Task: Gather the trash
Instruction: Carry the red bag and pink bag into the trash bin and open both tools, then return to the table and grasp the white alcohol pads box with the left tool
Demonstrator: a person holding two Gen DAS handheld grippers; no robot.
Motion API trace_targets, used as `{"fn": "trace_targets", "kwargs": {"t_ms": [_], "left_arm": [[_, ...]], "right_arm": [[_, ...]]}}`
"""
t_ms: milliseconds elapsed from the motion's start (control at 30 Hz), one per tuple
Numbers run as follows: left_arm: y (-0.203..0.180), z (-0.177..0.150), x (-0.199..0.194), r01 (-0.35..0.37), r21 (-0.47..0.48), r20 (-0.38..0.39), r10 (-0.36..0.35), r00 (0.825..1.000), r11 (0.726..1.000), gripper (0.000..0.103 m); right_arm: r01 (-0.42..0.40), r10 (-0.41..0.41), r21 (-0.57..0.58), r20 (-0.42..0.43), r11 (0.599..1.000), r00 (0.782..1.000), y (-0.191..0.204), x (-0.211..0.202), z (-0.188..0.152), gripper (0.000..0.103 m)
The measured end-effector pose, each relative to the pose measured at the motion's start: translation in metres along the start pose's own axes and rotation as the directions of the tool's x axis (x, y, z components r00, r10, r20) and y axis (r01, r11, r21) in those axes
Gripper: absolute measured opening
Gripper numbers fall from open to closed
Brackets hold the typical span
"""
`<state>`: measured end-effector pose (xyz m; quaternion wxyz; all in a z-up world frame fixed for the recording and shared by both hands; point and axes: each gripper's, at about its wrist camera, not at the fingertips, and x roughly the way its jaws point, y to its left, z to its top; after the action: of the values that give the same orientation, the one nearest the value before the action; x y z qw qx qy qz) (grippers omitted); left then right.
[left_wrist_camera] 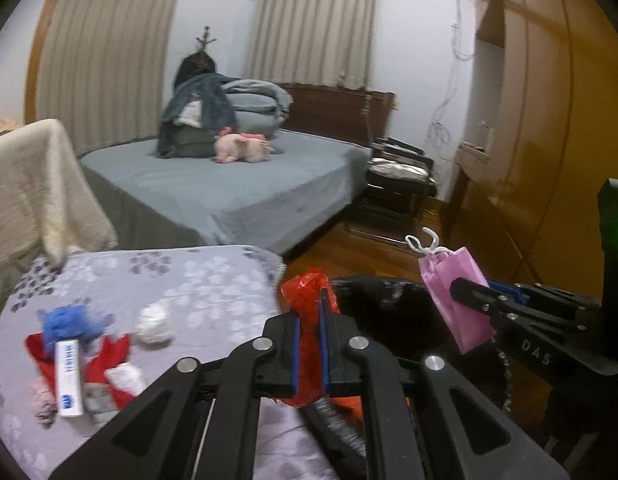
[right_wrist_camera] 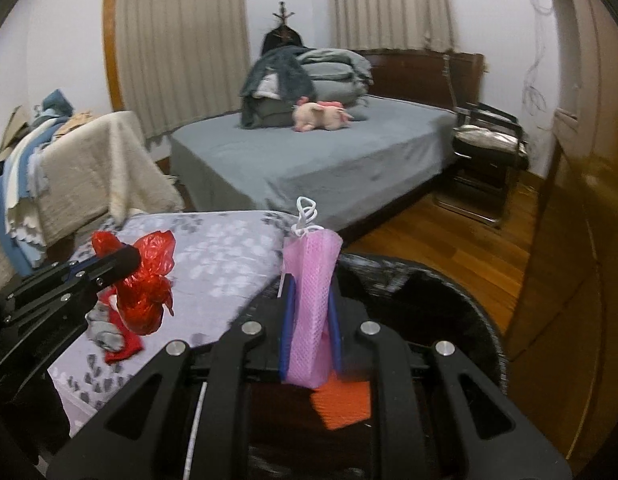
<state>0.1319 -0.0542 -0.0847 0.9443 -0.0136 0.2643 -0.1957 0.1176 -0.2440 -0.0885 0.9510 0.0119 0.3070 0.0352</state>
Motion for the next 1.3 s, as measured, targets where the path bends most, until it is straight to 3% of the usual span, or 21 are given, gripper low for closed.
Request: {"fn": "trace_targets", "kwargs": {"t_ms": [533, 600, 667, 700, 833, 867, 900, 967, 1133, 1300], "left_arm": [[-0.065, -0.003, 0.067, 0.153, 0.042, -0.079, -0.149, 0.986, 0.987, 0.009], [-0.066, -0.004, 0.072, 0.165, 0.035, -0.095, -0.161, 0.982, 0.986, 0.016], [-0.064, -0.006, 0.074, 0.168, 0.026, -0.106, -0.165, 0.981, 0.985, 0.038], [-0.063, -0.007, 0.073, 0.166, 0.023, -0.103, -0.163, 0.981, 0.986, 0.042], [-0.054, -0.009, 0.067, 0.151, 0.022, -0.102, -0.148, 0.984, 0.988, 0.053], [-0.050, -0.009, 0.064, 0.140, 0.016, -0.094, -0.138, 0.986, 0.990, 0.064], [-0.047, -0.009, 0.061, 0.135, 0.011, -0.088, -0.133, 0.987, 0.991, 0.069], [-0.038, -0.009, 0.054, 0.125, -0.001, -0.076, -0.124, 0.989, 0.992, 0.073], [-0.013, -0.012, 0.031, 0.079, -0.013, -0.056, -0.080, 0.995, 0.997, 0.080], [0.019, -0.020, 0.000, -0.018, -0.011, -0.030, 0.018, 0.999, 1.000, 0.083]], "right_arm": [[0.131, -0.127, 0.061, -0.066, 0.990, 0.990, -0.072, 0.016, -0.030, 0.019], [0.140, -0.135, 0.067, -0.077, 0.988, 0.988, -0.077, 0.018, -0.034, 0.025], [0.150, -0.145, 0.070, -0.077, 0.986, 0.986, -0.080, 0.017, -0.038, 0.035], [0.153, -0.147, 0.073, -0.076, 0.986, 0.986, -0.082, 0.017, -0.039, 0.042], [0.162, -0.157, 0.080, -0.070, 0.984, 0.985, -0.083, 0.015, -0.039, 0.056], [0.164, -0.159, 0.082, -0.063, 0.983, 0.985, -0.082, 0.014, -0.040, 0.070], [0.170, -0.166, 0.083, -0.054, 0.982, 0.985, -0.080, 0.012, -0.040, 0.079], [0.176, -0.173, 0.080, -0.040, 0.981, 0.984, -0.077, 0.009, -0.038, 0.087], [0.156, -0.155, 0.063, -0.013, 0.986, 0.988, -0.063, 0.005, -0.030, 0.090], [0.115, -0.116, 0.046, 0.013, 0.992, 0.993, -0.041, 0.002, -0.023, 0.091]]}}
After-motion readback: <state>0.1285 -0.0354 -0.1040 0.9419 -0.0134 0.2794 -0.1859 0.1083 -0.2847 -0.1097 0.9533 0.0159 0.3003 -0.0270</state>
